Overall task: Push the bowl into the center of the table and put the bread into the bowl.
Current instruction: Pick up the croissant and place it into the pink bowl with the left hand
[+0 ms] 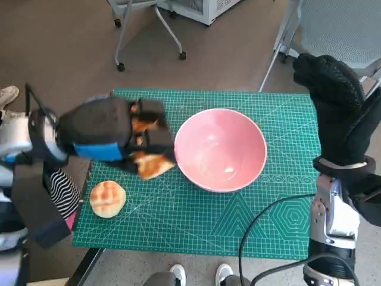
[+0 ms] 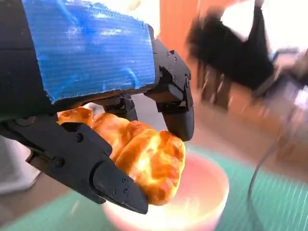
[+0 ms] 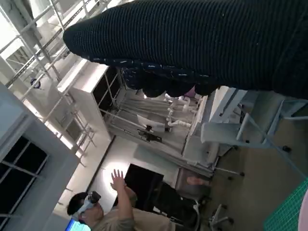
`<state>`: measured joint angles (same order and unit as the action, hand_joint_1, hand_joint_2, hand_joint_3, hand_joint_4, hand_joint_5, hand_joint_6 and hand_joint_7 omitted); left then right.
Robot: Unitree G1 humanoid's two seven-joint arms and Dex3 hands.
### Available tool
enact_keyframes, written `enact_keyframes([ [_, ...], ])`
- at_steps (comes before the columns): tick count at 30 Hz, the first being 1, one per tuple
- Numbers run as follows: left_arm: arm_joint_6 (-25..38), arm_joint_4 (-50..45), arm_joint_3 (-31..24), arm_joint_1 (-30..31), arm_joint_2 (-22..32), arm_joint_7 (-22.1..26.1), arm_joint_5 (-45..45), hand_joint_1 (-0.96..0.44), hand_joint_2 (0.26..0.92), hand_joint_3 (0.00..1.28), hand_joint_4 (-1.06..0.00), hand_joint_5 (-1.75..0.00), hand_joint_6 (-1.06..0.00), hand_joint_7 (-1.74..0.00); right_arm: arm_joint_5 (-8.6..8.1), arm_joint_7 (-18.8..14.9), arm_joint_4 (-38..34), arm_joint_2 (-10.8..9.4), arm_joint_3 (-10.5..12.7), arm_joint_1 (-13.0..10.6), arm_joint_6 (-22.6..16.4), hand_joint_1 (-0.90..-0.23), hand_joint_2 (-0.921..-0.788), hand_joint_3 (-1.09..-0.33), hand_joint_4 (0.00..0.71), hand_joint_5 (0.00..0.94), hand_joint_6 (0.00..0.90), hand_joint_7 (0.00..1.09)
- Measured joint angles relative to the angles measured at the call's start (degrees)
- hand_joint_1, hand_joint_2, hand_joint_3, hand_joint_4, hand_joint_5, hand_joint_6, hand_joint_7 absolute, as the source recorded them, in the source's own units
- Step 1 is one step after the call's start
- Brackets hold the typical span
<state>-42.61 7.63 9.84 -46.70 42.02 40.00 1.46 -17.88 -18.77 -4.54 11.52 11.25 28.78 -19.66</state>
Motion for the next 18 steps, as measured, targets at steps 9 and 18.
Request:
enact_keyframes([
  [9, 4.79, 4.45, 2.82, -4.56, -9.81, -2.68, 5.22, 0.0, 0.92, 0.06, -0.68, -1.12, -0.66, -1.19, 0.0, 0.0, -0.02, 0.03, -0.02, -0.04, 0.04, -0.681, -0.921, -0.675, 0.145, 0.0, 0.013, 0.6],
  [18, 4.87, 14.95, 6.25, -7.0, -17.07, -8.3, 15.41, 0.0, 0.92, 0.05, -0.69, -1.07, -0.67, -1.21, 0.02, 0.02, 0.38, 0.12, 0.06, -0.32, 0.37, -0.679, -0.921, -0.675, 0.145, 0.0, 0.01, 0.6],
])
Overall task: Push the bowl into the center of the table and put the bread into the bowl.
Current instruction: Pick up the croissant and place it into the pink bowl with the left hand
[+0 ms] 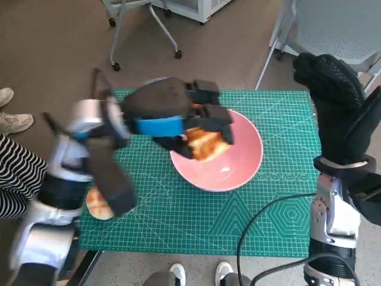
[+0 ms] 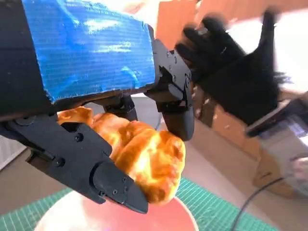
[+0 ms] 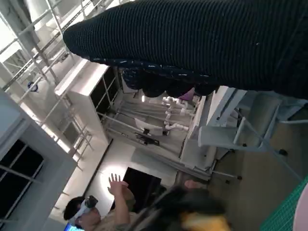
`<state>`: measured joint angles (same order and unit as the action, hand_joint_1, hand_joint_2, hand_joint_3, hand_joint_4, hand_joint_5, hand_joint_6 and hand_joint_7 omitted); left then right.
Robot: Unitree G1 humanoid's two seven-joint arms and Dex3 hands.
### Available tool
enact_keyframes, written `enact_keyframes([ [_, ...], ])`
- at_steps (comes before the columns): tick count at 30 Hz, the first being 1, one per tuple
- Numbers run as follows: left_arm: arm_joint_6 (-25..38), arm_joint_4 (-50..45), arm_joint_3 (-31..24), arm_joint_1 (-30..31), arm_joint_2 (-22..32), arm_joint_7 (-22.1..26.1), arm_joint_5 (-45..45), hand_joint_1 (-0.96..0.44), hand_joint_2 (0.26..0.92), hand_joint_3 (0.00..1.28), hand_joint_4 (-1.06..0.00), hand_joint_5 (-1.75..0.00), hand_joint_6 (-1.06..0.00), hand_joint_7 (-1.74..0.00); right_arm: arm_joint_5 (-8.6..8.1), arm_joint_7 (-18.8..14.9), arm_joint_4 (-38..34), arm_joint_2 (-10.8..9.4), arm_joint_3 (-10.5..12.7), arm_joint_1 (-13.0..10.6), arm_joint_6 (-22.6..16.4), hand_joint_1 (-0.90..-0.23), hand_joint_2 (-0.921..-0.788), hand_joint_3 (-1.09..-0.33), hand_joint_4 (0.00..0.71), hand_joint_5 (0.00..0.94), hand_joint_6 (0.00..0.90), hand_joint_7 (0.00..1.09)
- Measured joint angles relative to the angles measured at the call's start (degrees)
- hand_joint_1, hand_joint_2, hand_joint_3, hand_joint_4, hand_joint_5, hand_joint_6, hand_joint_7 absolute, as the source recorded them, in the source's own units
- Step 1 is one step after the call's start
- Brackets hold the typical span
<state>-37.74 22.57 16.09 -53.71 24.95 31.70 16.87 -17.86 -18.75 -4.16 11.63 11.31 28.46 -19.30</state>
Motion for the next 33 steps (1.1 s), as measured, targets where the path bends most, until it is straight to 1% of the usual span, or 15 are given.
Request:
enact_keyframes([
  [4, 0.16, 4.55, 1.29, -1.07, -2.25, -2.57, 3.44, 0.0, 0.92, 0.05, -0.69, -1.06, -0.68, -1.22, 0.0, 0.0, 0.15, 0.12, 0.03, -0.07, 0.12, -0.674, -0.921, -0.675, 0.145, 0.0, 0.008, 0.61],
  [9, -1.12, 10.96, 2.63, -2.55, -4.48, -6.17, 6.37, 0.0, 0.92, 0.06, -0.67, -1.08, -0.66, -1.24, 0.0, 0.0, 0.19, 0.39, 0.13, -0.15, 0.23, -0.667, -0.921, -0.676, 0.143, 0.0, 0.007, 0.61],
  [13, -2.35, 15.76, 3.7, -3.78, -5.73, -8.08, 8.0, 0.0, 0.92, 0.08, -0.65, -1.11, -0.63, -1.25, 0.02, 0.03, 0.35, 0.42, 0.11, -0.18, 0.27, -0.667, -0.921, -0.677, 0.143, 0.0, 0.007, 0.61],
  [16, -3.26, 18.76, 4.26, -4.32, -6.36, -8.78, 8.29, 0.0, 0.921, 0.12, -0.61, -1.17, -0.58, -1.29, 0.05, 0.1, 0.68, 0.43, 0.12, -0.27, 0.29, -0.667, -0.921, -0.679, 0.143, 0.0, 0.005, 0.61],
  [17, -3.48, 19.4, 4.4, -4.42, -6.49, -8.88, 8.36, 0.0, 0.921, 0.16, -0.56, -1.21, -0.56, -1.32, 0.06, 0.13, 0.78, 0.43, 0.11, -0.28, 0.3, -0.667, -0.921, -0.68, 0.143, 0.0, 0.005, 0.61],
  [18, -3.57, 19.89, 4.53, -4.48, -6.57, -8.86, 8.37, -0.02, 0.877, 0.17, -0.44, -0.95, -0.45, -1.12, 0.08, 0.18, 0.88, 0.43, 0.11, -0.3, 0.33, -0.667, -0.921, -0.681, 0.144, 0.001, 0.005, 0.61],
  [19, -3.55, 20.19, 4.71, -4.48, -6.59, -8.71, 8.37, -0.03, 0.861, 0.16, -0.42, -0.7, -0.42, -0.91, 0.09, 0.26, 1.01, 0.43, 0.11, -0.33, 0.43, -0.667, -0.921, -0.682, 0.145, 0.001, 0.005, 0.61],
  [20, -3.49, 20.33, 4.9, -4.48, -6.58, -8.44, 8.37, -0.04, 0.842, 0.13, -0.36, -0.47, -0.37, -0.72, 0.09, 0.33, 1.12, 0.43, 0.11, -0.35, 0.52, -0.668, -0.921, -0.683, 0.146, 0.002, 0.005, 0.61],
  [21, -3.23, 20.32, 5.13, -4.48, -6.52, -7.82, 8.36, -0.04, 0.842, 0.13, -0.36, -0.47, -0.37, -0.72, 0.09, 0.44, 1.25, 0.45, 0.11, -0.39, 0.64, -0.668, -0.921, -0.683, 0.146, 0.002, 0.005, 0.61],
  [22, -2.97, 20.29, 5.35, -4.48, -6.45, -7.23, 8.36, -0.05, 0.824, 0.09, -0.31, -0.31, -0.33, -0.59, 0.09, 0.53, 1.35, 0.45, 0.11, -0.4, 0.75, -0.668, -0.921, -0.683, 0.147, 0.002, 0.005, 0.62],
  [23, -2.47, 19.98, 5.55, -4.46, -6.28, -6.16, 8.35, -0.06, 0.805, 0.07, -0.26, -0.2, -0.28, -0.49, 0.1, 0.62, 1.47, 0.45, 0.1, -0.41, 0.88, -0.667, -0.921, -0.684, 0.148, 0.003, 0.004, 0.62],
  [24, -2.0, 19.62, 5.73, -4.45, -6.05, -5.17, 8.35, -0.08, 0.788, 0.05, -0.2, -0.13, -0.25, -0.42, 0.1, 0.68, 1.56, 0.45, 0.09, -0.41, 0.93, -0.667, -0.921, -0.684, 0.149, 0.003, 0.004, 0.62],
  [28, 1.15, 16.86, 5.81, -4.28, -4.62, 0.29, 7.35, -0.16, 0.764, 0.02, -0.08, -0.03, -0.16, -0.31, 0.1, 0.74, 1.92, 0.49, 0.09, -0.49, 1.07, -0.667, -0.921, -0.685, 0.15, 0.004, 0.003, 0.62],
  [33, 5.93, 11.22, 5.03, -3.44, -2.06, 7.55, 3.78, -0.24, 0.761, 0.01, -0.02, -0.01, -0.11, -0.25, 0.11, 0.85, 2.0, 0.51, 0.08, -0.51, 1.28, -0.666, -0.921, -0.686, 0.153, 0.005, 0.001, 0.62],
])
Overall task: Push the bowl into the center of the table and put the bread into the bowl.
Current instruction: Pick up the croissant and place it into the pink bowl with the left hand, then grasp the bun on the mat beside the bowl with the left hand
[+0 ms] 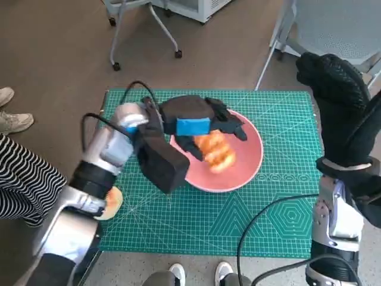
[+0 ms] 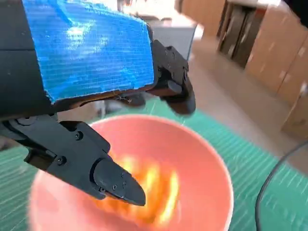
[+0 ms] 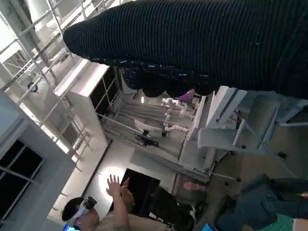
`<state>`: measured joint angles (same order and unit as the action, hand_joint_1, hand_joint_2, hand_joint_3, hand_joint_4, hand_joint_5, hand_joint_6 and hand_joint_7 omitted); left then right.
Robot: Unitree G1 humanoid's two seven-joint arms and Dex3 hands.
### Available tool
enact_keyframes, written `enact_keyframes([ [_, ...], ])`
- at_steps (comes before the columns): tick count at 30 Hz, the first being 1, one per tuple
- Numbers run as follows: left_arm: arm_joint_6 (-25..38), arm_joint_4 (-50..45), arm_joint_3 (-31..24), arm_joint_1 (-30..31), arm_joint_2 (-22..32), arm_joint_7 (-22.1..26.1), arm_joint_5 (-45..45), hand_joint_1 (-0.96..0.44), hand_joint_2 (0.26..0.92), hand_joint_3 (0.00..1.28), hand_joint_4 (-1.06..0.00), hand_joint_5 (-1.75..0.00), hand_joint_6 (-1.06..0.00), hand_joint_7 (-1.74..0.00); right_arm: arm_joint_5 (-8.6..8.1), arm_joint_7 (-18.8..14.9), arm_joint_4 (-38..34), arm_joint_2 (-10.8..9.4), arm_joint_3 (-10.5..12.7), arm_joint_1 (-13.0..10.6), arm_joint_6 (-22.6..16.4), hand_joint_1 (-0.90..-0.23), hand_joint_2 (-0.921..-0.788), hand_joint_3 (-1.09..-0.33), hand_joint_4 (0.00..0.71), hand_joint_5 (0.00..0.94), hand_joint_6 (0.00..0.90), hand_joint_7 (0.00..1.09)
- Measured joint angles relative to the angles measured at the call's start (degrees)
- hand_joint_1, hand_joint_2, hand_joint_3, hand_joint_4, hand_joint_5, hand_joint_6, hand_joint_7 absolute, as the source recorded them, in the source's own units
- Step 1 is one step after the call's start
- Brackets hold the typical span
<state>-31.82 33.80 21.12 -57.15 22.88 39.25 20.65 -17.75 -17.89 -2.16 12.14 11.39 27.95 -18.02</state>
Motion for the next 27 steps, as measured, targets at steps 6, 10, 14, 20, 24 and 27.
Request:
enact_keyframes([
  [6, 3.39, -7.67, -2.8, 2.57, 3.77, 4.38, -4.34, -0.27, 0.76, 0.01, 0.0, 0.0, -0.09, -0.23, 0.01, 0.21, 0.02, 0.01, -0.07, 0.01, 0.1, -0.659, -0.921, -0.688, 0.154, 0.005, -0.001, 0.62],
  [10, 4.61, -13.51, -6.03, 5.25, 7.24, 6.21, -8.12, -0.26, 0.755, 0.01, 0.0, 0.0, -0.1, -0.23, 0.0, 0.33, 0.04, 0.01, -0.12, 0.02, 0.13, -0.656, -0.921, -0.69, 0.154, 0.005, -0.001, 0.63],
  [14, 5.74, -19.0, -10.03, 8.55, 11.35, 7.88, -12.5, -0.27, 0.758, 0.01, 0.0, 0.0, -0.1, -0.22, 0.0, 0.48, 0.15, -0.02, -0.2, 0.03, 0.17, -0.659, -0.921, -0.692, 0.154, 0.004, -0.001, 0.63],
  [20, 8.76, -26.18, -16.96, 13.77, 18.08, 9.17, -17.25, -0.35, 0.789, 0.02, 0.0, 0.0, -0.09, -0.23, -0.02, 0.52, 0.28, -0.1, -0.3, 0.04, 0.15, -0.661, -0.921, -0.691, 0.155, 0.004, 0.0, 0.63],
  [24, 8.56, -29.35, -21.28, 17.63, 22.34, 9.04, -18.32, -0.41, 0.794, 0.02, 0.0, 0.0, -0.02, -0.38, -0.02, 0.52, 0.25, -0.26, -0.35, 0.06, 0.11, -0.666, -0.921, -0.691, 0.155, 0.004, 0.001, 0.63],
  [27, 7.73, -30.15, -24.01, 20.48, 24.68, 9.12, -19.63, -0.37, 0.77, 0.01, -0.01, 0.0, -0.03, -0.42, -0.04, 0.52, 0.25, -0.34, -0.36, 0.07, 0.08, -0.675, -0.921, -0.691, 0.155, 0.003, 0.001, 0.63],
])
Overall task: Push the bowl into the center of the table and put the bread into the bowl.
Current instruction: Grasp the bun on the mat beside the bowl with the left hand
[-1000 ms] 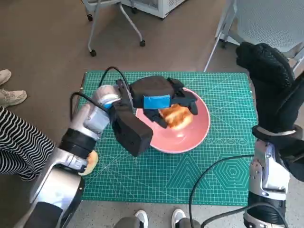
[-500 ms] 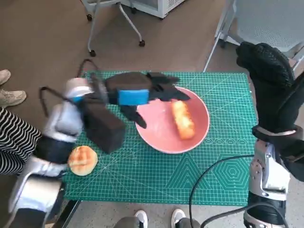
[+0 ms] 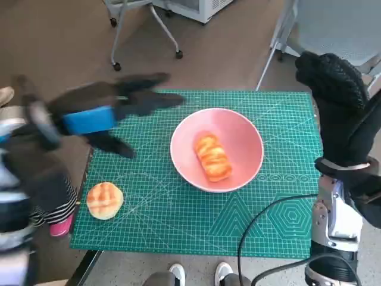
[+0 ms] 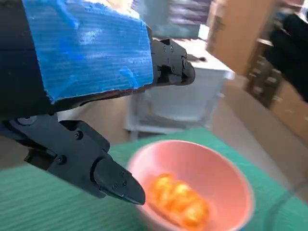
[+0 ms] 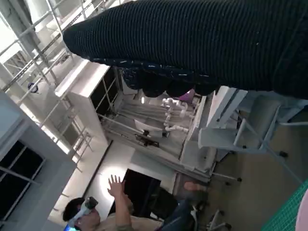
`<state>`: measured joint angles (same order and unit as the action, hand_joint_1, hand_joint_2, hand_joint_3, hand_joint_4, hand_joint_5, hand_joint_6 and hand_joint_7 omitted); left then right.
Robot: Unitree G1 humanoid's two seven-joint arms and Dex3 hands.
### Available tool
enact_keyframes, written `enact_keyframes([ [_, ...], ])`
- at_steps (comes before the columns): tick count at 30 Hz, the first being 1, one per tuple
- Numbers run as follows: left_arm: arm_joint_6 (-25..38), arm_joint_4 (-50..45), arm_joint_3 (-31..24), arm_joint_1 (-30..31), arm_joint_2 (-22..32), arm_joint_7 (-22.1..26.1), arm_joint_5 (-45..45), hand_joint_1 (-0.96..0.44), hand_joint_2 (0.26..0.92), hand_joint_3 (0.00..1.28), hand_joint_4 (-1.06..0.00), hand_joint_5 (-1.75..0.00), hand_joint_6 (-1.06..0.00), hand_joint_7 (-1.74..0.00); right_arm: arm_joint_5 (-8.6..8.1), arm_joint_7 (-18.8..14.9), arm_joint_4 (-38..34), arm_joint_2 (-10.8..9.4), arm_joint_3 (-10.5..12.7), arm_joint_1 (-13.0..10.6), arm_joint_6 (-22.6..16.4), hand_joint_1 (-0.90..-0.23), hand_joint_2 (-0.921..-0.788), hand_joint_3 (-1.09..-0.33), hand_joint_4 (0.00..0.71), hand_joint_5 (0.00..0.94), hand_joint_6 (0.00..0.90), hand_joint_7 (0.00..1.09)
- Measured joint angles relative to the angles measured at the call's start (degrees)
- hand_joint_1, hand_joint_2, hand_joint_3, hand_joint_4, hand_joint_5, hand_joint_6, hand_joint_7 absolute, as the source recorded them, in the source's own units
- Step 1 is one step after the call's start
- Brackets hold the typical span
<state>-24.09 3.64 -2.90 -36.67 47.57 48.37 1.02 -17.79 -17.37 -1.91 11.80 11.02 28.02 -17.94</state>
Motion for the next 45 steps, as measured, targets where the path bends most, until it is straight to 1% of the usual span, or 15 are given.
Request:
enact_keyframes([
  [3, -0.16, -0.39, -2.25, 3.05, 1.95, 0.61, -1.86, -0.34, 0.758, 0.0, -0.02, -0.01, -0.04, -0.44, -0.02, 0.0, -0.01, -0.12, -0.01, 0.0, 0.0, -0.683, -0.921, -0.691, 0.155, 0.003, 0.001, 0.64],
  [7, -0.01, -0.94, -4.64, 7.32, 4.31, 1.5, -3.44, -0.32, 0.745, 0.0, -0.05, -0.01, -0.07, -0.42, -0.04, -0.01, -0.01, -0.24, -0.01, 0.03, 0.01, -0.69, -0.921, -0.689, 0.155, 0.003, 0.001, 0.64],
  [14, 1.21, -4.01, -7.37, 15.26, 7.44, 2.23, -3.69, -0.31, 0.738, 0.0, -0.08, -0.01, -0.13, -0.32, -0.1, -0.18, -0.18, -0.37, -0.01, 0.09, 0.02, -0.695, -0.921, -0.687, 0.151, 0.001, 0.0, 0.64],
  [19, 2.7, -6.13, -8.5, 19.45, 8.8, 2.43, -3.68, -0.28, 0.739, 0.0, -0.09, 0.0, -0.16, -0.25, -0.26, -0.67, -0.72, -0.41, -0.03, 0.25, 0.02, -0.696, -0.921, -0.687, 0.146, 0.0, 0.0, 0.64],
  [23, 4.54, -7.31, -8.81, 21.84, 9.32, 3.02, -3.96, -0.23, 0.733, 0.0, -0.11, 0.0, -0.19, -0.2, -0.38, -1.08, -1.02, -0.42, -0.05, 0.46, 0.02, -0.696, -0.921, -0.686, 0.147, 0.001, 0.0, 0.64],
  [30, 7.39, -8.25, -8.81, 25.54, 9.4, 4.13, -4.34, -0.17, 0.736, 0.01, -0.09, 0.0, -0.22, -0.13, -0.46, -1.85, -1.65, -0.44, -0.17, 0.84, 0.02, -0.687, -0.921, -0.694, 0.145, 0.0, -0.001, 0.62],
  [39, 8.84, -9.43, -7.74, 28.53, 9.45, 4.31, -2.76, -0.12, 0.729, 0.0, -0.08, 0.0, -0.22, -0.09, -0.48, -2.62, -2.28, -0.43, -0.14, 1.15, 0.01, -0.685, -0.921, -0.701, 0.145, 0.0, -0.001, 0.61],
  [45, 9.0, -9.62, -6.45, 30.48, 9.82, 4.33, 0.67, -0.09, 0.724, 0.0, -0.07, 0.0, -0.21, -0.06, -0.49, -2.88, -2.28, -0.41, -0.05, 1.16, 0.02, -0.687, -0.921, -0.703, 0.144, 0.0, -0.001, 0.61],
])
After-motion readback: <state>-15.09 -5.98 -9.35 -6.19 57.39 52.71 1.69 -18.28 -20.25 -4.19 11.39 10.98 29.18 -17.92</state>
